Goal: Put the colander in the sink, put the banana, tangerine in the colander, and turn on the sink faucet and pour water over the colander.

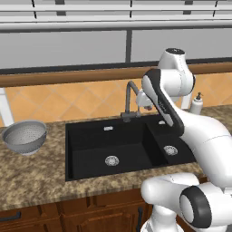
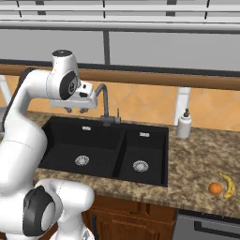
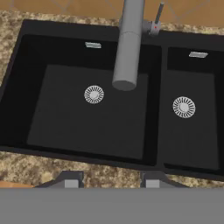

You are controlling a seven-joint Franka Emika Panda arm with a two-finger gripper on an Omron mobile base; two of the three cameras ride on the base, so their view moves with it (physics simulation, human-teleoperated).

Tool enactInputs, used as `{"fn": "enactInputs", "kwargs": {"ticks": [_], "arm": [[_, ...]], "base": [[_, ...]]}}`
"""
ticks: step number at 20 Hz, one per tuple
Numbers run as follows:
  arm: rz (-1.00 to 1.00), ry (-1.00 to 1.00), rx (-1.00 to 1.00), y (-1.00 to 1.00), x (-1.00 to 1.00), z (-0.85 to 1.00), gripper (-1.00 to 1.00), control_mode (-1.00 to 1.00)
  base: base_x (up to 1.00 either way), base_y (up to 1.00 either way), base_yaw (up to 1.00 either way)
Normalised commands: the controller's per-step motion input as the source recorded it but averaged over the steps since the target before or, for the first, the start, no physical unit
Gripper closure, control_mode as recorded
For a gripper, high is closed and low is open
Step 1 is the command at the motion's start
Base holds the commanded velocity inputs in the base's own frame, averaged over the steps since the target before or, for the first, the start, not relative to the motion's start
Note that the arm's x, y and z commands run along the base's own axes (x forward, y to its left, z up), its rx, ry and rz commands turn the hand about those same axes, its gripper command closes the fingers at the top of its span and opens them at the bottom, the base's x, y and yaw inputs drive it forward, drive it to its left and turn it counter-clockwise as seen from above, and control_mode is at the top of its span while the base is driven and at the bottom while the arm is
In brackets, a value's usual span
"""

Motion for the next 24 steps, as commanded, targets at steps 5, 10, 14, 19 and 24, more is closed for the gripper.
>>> {"fn": "enactInputs", "kwargs": {"ticks": [5,10,14,19,24], "arm": [[0.00,0.00,0.00,0.07,-0.24,0.00,-1.00,-1.00],[0.03,-0.02,0.00,0.81,-0.78,-0.22,-1.00,-1.00],[0.10,-0.04,0.05,1.00,-0.43,-0.23,-1.00,-1.00],[0.01,-0.03,0.29,1.00,-0.20,-0.28,-1.00,-1.00],[0.00,0.00,0.34,1.00,0.00,-0.25,-1.00,-1.00]], "base": [[0.00,0.00,0.00],[0.00,0.00,0.00],[0.00,0.00,0.00],[0.00,0.00,0.00],[0.00,0.00,0.00]]}}
